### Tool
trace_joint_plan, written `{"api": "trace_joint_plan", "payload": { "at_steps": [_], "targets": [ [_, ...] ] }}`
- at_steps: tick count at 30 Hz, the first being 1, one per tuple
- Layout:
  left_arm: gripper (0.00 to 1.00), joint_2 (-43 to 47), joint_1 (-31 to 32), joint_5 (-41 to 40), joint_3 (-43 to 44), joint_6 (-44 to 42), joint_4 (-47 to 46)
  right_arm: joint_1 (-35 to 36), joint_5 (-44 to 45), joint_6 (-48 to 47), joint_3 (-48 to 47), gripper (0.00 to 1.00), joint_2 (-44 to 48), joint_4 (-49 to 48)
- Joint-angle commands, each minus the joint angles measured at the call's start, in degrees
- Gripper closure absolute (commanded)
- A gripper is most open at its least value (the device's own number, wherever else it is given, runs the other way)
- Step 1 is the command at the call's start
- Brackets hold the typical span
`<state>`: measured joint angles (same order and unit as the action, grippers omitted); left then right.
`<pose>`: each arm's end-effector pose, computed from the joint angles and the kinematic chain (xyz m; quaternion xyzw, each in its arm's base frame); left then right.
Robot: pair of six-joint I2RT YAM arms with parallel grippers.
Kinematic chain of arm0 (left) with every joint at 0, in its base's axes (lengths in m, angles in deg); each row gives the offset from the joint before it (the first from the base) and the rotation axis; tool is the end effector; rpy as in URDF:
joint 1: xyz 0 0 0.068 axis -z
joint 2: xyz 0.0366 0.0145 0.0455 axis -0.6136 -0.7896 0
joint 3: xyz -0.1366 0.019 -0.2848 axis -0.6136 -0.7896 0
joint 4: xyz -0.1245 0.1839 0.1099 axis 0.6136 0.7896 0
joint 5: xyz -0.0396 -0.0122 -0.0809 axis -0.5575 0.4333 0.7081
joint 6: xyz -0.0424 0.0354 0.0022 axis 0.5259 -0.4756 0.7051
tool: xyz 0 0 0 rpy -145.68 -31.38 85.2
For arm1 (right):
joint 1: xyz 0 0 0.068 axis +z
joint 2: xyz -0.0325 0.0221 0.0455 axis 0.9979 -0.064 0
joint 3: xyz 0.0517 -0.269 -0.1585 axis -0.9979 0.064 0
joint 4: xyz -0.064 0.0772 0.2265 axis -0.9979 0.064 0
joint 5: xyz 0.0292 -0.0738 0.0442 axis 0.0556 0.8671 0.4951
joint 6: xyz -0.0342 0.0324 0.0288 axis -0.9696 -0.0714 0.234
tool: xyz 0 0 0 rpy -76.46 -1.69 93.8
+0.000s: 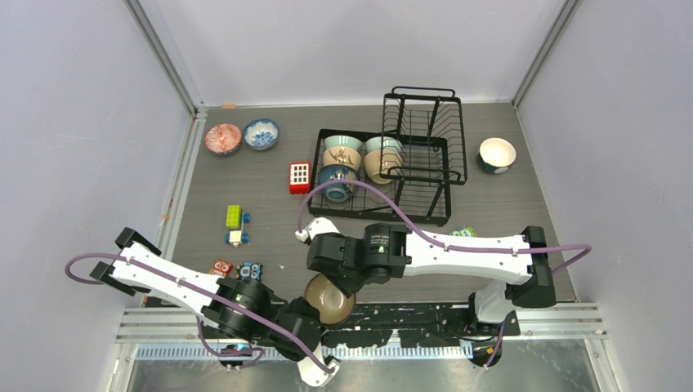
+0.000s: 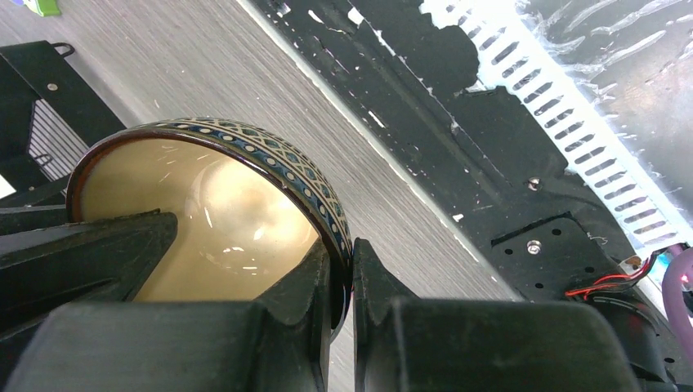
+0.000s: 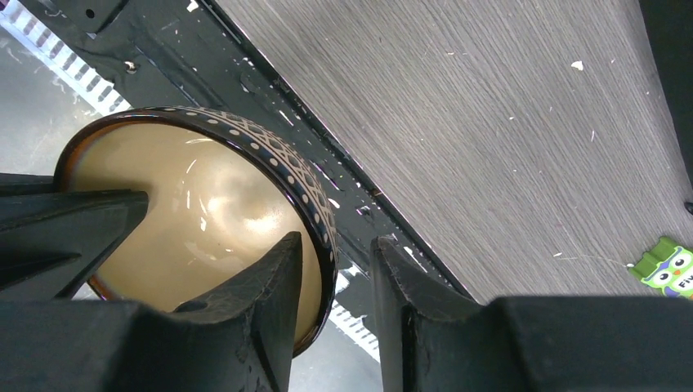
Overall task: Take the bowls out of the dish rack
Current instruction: Place the bowl at the center of the board.
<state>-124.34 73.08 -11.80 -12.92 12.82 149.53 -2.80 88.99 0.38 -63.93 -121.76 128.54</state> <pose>-0.0389 -0.1285 0.3381 0.9048 0.3280 -0.0543 0.2661 0.0431 0.2960 0.3799 -0.4203 0.8762 0.0979 0.2146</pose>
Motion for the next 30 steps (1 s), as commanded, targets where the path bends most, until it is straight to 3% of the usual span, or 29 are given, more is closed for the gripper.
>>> {"api": "trace_joint_plan", "payload": {
  "at_steps": [1,26,30],
  "targets": [
    [1.0,2.11,0.4,-0.39,0.14,1.3,-4.19,0.31,0.87,1.18,-1.44,0.6,0.76,-1.25],
    [1.0,3.5,0.36,1.97,-0.16,4.18,-5.45,2.34,2.08,1.24,-2.78,0.68,-2.57,-0.7],
    [1.0,3.13,0.41,2.32,-0.27,4.36,-5.34,2.52,2.81,1.24,-3.47,0.59,-2.78,-0.33]
  ]
}}
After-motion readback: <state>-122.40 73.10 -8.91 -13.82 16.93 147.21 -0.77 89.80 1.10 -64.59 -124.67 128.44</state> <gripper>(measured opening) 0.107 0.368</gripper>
